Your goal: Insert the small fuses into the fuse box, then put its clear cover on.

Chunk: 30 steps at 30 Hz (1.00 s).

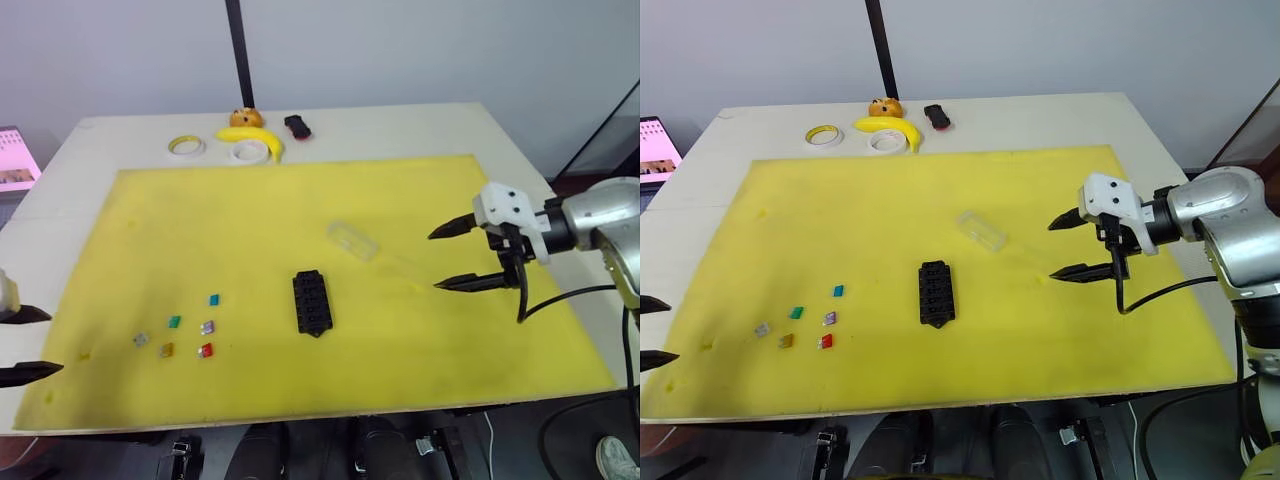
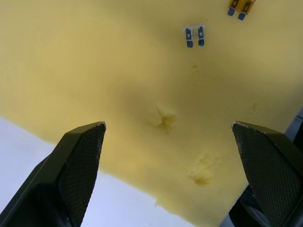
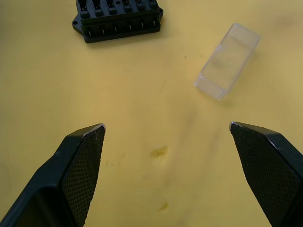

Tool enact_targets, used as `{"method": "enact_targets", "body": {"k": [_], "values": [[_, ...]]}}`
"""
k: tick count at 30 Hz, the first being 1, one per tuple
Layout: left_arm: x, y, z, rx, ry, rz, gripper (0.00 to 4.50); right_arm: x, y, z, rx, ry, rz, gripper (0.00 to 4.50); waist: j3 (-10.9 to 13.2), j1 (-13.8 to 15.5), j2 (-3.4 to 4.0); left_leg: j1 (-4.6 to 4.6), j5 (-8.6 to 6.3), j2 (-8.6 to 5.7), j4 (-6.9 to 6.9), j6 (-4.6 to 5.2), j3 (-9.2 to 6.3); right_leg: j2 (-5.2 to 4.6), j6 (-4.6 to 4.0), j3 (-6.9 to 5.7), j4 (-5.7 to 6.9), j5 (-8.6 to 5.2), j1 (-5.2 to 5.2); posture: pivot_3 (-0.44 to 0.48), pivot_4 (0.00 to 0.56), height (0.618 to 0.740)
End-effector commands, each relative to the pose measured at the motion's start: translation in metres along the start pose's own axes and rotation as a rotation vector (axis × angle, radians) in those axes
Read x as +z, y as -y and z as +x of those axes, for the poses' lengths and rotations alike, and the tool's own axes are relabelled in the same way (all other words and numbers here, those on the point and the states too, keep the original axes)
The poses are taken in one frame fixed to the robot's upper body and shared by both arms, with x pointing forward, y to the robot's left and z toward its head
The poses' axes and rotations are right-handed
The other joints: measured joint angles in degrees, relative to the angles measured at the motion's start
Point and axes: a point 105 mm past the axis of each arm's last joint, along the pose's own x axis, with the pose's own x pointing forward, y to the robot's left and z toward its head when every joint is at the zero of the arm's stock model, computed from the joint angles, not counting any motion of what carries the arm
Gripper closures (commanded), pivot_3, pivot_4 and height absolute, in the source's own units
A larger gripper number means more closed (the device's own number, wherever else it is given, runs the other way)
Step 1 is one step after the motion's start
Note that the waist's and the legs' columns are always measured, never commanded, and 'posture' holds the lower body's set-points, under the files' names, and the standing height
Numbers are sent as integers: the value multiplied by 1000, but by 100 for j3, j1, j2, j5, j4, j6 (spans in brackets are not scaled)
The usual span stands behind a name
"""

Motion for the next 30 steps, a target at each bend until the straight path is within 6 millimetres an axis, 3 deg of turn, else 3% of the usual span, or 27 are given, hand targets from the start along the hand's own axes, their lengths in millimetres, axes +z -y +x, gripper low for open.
{"method": "enact_targets", "body": {"k": [1,20,30], "values": [[5,-1,-1,9,18,2,27,8,6,-5,-45,17,-36,0,0,-2,0,0,0,0,0,0,0,0,0,0,0,0,0,0,150,740],[12,2,9,-16,50,-19,27,16,6,3,-55,44,-5,0,0,-2,0,0,0,0,1,0,0,2,2,2,3,1,0,0,150,740],[5,1,15,-50,101,-83,27,38,0,18,-39,145,6,0,-1,1,-2,1,0,-1,3,0,0,1,3,3,7,2,1,0,150,740]]}}
